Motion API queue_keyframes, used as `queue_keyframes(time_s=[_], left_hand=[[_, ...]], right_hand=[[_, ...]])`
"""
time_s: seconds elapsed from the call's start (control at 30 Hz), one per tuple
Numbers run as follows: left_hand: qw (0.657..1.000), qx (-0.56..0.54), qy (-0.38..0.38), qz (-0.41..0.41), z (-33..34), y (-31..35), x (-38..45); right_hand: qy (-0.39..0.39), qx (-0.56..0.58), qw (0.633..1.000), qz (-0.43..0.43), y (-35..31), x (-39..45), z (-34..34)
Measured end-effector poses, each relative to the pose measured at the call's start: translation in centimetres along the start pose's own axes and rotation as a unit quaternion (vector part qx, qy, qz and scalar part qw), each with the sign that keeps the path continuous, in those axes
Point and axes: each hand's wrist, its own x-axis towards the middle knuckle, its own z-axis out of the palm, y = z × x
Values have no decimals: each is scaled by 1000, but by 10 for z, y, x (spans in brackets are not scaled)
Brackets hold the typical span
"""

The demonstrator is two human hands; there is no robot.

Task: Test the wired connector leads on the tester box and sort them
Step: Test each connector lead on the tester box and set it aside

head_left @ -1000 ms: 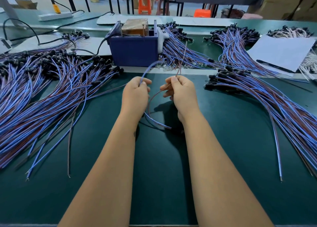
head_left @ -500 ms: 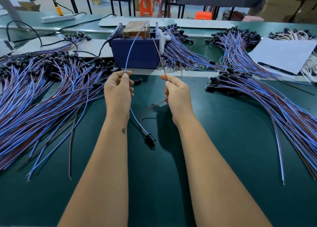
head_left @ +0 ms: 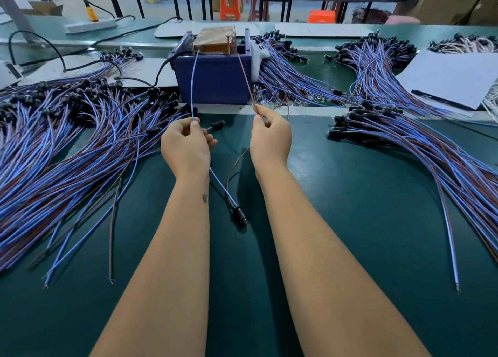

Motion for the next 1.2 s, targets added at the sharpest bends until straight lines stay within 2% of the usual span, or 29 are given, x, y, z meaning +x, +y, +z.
queue_keyframes(time_s=[0.2, 0.6, 1.2], left_hand=[[1000, -1, 4, -1, -1, 1, -1], [1000, -17, 10, -19, -2, 3, -2], [1000, -5, 7, -27, -2, 5, -2]], right_hand=[[-18, -39, 999, -11, 1, -1, 3], [-54, -37, 996, -62, 7, 4, -5], [-27, 7, 999, -23, 5, 6, -8]])
